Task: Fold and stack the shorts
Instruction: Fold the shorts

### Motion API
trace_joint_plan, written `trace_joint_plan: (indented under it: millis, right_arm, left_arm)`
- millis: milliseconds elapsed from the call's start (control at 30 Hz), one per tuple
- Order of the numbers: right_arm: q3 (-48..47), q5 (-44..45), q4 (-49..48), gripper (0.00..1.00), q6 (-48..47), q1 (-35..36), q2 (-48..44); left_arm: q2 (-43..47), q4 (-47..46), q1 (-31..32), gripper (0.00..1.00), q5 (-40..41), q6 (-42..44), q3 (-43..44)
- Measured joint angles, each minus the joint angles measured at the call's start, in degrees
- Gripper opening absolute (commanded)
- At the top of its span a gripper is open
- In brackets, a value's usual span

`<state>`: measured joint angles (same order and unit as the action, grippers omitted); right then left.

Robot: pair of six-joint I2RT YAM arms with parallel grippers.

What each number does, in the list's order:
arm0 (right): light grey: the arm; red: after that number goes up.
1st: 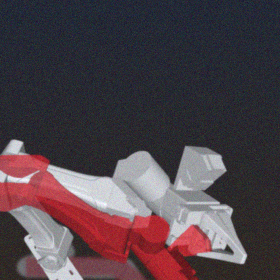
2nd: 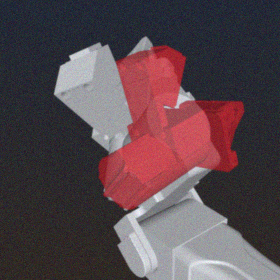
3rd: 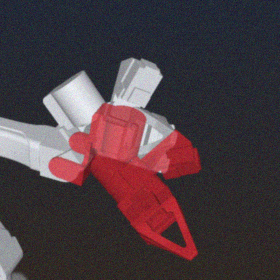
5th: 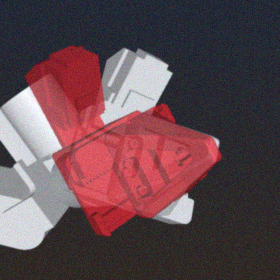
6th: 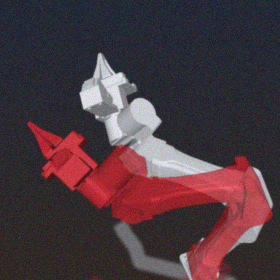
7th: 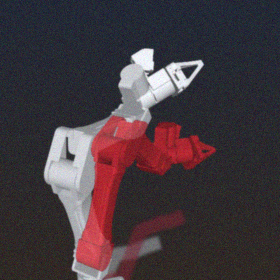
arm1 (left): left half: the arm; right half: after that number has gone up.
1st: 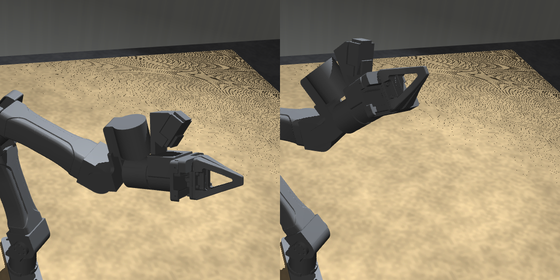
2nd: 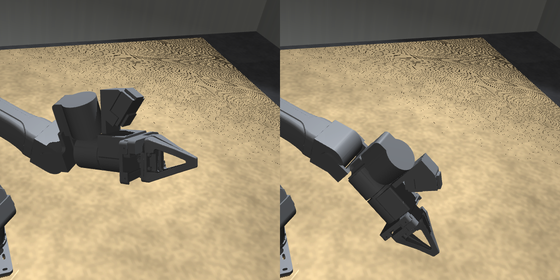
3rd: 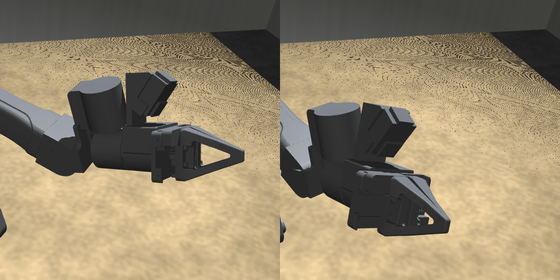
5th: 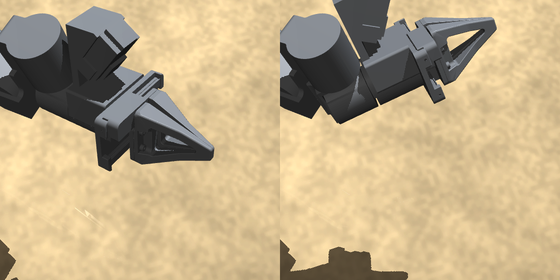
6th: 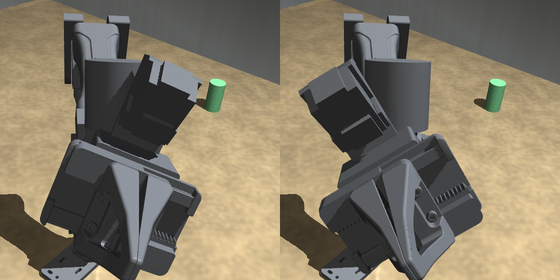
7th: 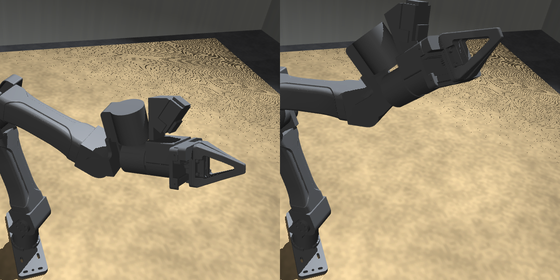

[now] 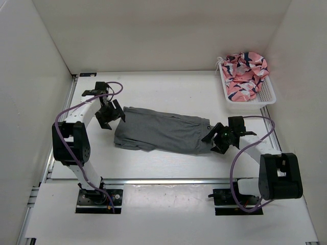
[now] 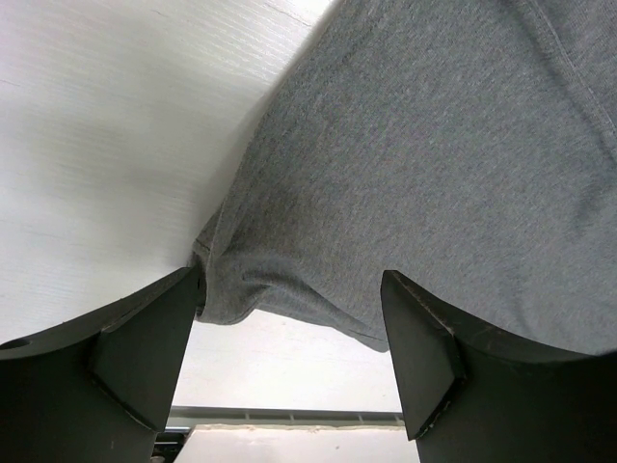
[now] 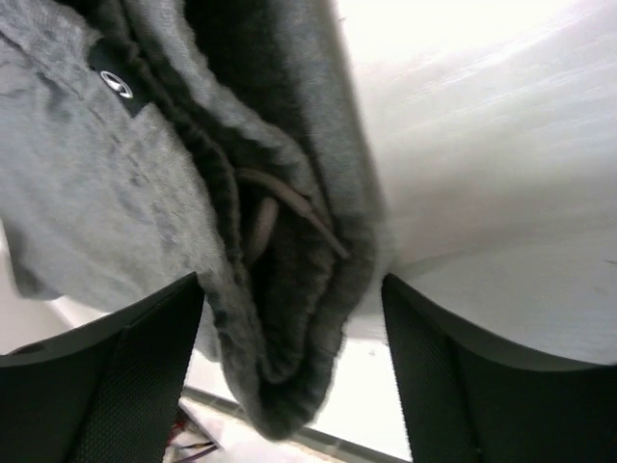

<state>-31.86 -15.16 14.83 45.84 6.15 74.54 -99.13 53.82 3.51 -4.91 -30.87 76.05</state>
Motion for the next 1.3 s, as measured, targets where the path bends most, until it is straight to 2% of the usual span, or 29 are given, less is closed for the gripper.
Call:
trace_joint_plan:
  millis: [67,100,167,233,400,433,467,533,567,767,933,1100,1300]
  right_arm:
    - [0.4,-1.1,-2.3,0.66,1.2,0.0,1.2]
    - [0.5,-1.3,-3.3,0.57,1.9,0.0,1.9]
    - [0.6,-0.6,-4.7,0.49,2.5,0.0,3.0]
    - [0.6,0.0,-5.5,0.38,3.0,0.0,3.6]
    - [-0.6,1.8,-5.0,0.35,2.5,0.2,3.7]
    - [-1.0,2.6,-4.3,0.30,2.1,0.2,3.7]
    - [-1.6,3.5,-3.9,0.15,1.6,0.2,3.7]
    - [-2.9,4.9,-2.7,0.03,0.3,0.3,3.7]
    - [-3.6,6.0,-2.1,0.00,-0.4,0.3,3.8]
    - [-8.0,11.9,3.7,0.00,-6.0,1.4,3.9]
    - [-15.9,18.3,9.7,0.00,-12.5,6.3,3.9]
    - [-27.6,22.1,14.7,0.00,-19.0,13.5,5.0]
    - [-46.9,26.4,20.9,0.00,-25.1,24.4,13.8]
  left_arm:
    - [0.0,0.0,0.0,0.87,0.0,0.0,0.0]
    - [0.0,0.0,0.0,0.87,0.0,0.0,0.0]
    - [0.0,0.1,0.0,0.87,0.0,0.0,0.0]
    - [-0.3,0.2,0.0,0.87,0.0,0.0,0.1]
    - [-2.6,0.2,-0.4,0.87,0.2,0.2,0.1]
    - [-3.3,0.1,-0.4,0.87,0.3,0.3,0.1]
    - [-4.0,0.0,-0.5,0.87,0.3,0.5,0.0]
    - [-5.4,-0.2,-0.8,0.86,0.4,0.6,-0.3]
    - [-6.0,-0.2,-0.9,0.86,0.4,0.7,-0.6]
    - [-7.8,-0.6,-1.2,0.86,0.2,0.9,-0.6]
    - [-9.1,-2.0,-1.1,0.83,-0.7,0.9,-0.9]
    - [-11.3,-3.0,-0.5,0.82,-1.9,1.0,-1.5]
    - [-11.8,-3.1,0.1,0.81,-3.0,0.6,-1.3]
